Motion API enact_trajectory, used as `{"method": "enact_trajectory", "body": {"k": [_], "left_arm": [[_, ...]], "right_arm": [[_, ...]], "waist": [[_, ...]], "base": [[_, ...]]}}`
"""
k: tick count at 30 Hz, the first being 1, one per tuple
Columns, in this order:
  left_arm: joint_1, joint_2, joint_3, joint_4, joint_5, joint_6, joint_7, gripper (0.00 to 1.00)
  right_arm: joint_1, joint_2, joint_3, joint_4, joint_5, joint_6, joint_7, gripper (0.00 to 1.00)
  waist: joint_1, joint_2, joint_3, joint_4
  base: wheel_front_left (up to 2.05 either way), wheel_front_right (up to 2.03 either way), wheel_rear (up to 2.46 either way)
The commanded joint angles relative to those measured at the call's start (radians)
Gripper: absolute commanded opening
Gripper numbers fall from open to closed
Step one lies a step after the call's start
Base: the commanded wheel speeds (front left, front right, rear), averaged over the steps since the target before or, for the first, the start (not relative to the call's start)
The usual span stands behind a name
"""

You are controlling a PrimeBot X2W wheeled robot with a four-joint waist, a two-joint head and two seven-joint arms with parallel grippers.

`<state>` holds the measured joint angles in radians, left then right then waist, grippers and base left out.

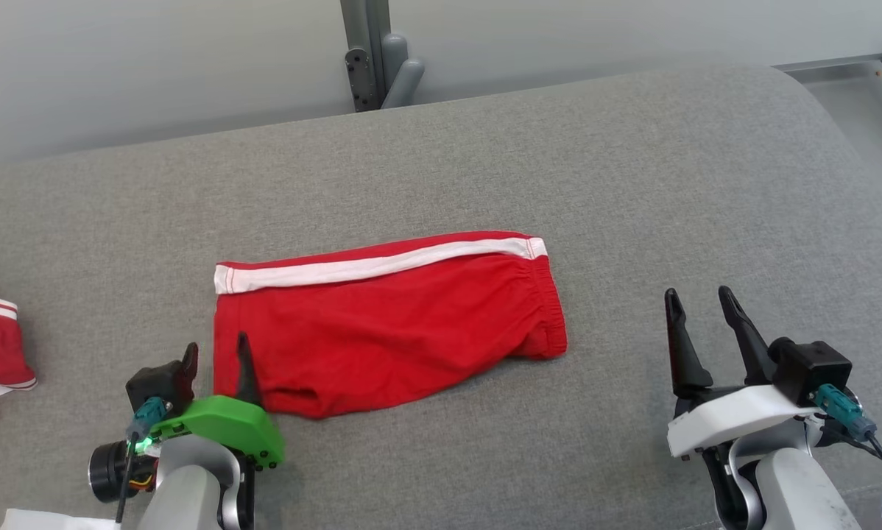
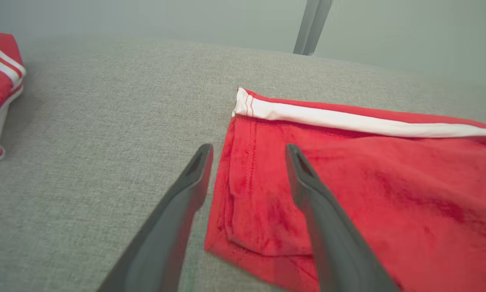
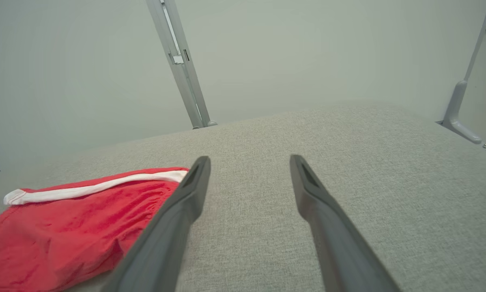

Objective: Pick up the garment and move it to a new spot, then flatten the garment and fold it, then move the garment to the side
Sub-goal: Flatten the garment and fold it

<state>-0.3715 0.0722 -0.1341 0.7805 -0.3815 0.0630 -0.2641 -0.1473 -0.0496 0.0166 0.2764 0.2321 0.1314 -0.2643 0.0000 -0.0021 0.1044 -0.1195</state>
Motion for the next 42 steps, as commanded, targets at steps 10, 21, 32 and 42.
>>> {"method": "enact_trajectory", "body": {"k": [10,21,32,42], "left_arm": [[0.16,-0.016,0.034,-0.217,0.142,-0.019,0.0,1.0],[0.183,-0.021,0.002,-0.234,0.175,-0.053,0.0,1.0],[0.179,-0.021,-0.017,-0.256,0.169,-0.049,0.0,1.0],[0.184,-0.021,-0.02,-0.252,0.165,-0.056,0.0,1.0]], "right_arm": [[-0.063,-0.003,0.073,0.086,-0.003,-0.001,0.0,1.0],[-0.212,-0.004,0.112,0.46,0.032,-0.001,0.0,1.0],[-0.275,-0.002,0.09,0.663,0.09,-0.001,0.002,0.0],[-0.259,-0.034,0.005,0.57,0.08,-0.002,0.0,0.0]], "waist": [[0.0,0.0021,0.016,0.113],[0.0,0.0021,0.023,0.248],[0.0,0.0021,0.048,0.276],[0.0,0.0021,0.044,0.242]], "base": [[0.0,0.0,0.0],[0.0,0.0,0.0],[0.0,0.0,0.0],[0.0,0.0,0.0]]}}
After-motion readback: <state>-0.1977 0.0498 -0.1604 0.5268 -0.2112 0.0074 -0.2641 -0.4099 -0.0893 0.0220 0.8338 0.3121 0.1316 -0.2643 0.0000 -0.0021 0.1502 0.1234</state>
